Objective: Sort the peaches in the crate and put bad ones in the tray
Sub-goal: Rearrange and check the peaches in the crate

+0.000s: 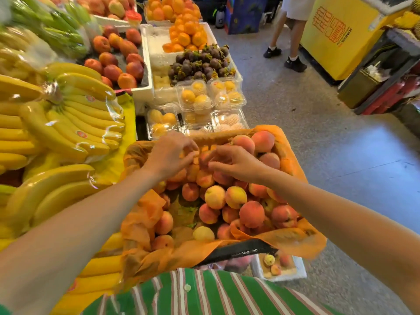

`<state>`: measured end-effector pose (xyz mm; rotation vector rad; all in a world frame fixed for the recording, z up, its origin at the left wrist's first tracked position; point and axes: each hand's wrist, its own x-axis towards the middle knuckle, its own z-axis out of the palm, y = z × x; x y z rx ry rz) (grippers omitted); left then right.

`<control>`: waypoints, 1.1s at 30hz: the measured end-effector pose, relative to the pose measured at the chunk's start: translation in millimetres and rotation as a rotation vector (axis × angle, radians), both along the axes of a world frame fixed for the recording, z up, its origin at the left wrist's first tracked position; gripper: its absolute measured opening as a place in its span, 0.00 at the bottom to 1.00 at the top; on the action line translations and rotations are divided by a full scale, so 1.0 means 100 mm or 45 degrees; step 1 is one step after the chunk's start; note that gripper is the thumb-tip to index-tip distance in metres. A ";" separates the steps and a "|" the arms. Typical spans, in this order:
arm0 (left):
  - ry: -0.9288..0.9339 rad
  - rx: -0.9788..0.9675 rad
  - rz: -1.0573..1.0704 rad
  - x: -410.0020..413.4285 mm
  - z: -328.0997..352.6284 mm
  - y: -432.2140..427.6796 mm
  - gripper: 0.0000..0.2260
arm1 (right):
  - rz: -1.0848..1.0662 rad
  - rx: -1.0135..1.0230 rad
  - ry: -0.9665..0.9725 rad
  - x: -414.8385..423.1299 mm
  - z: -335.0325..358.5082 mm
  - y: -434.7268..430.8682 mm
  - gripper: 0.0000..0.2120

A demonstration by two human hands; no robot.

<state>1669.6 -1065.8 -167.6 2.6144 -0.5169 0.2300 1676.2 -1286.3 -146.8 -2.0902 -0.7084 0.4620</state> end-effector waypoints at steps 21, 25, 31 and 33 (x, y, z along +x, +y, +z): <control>0.229 -0.101 0.058 -0.99 -0.49 1.04 0.10 | 0.078 -0.632 0.775 -0.49 -1.87 1.28 0.33; 0.222 -0.107 0.055 -1.00 -0.47 1.05 0.10 | -0.018 -0.580 0.773 -0.55 -1.85 1.37 0.23; 0.214 -0.087 0.085 -0.99 -0.43 1.03 0.12 | 0.026 -0.607 0.815 -0.45 -1.52 1.21 0.13; 0.179 -0.049 0.114 -0.97 -0.41 1.01 0.13 | 0.071 -0.489 0.940 -0.38 -1.35 1.05 0.13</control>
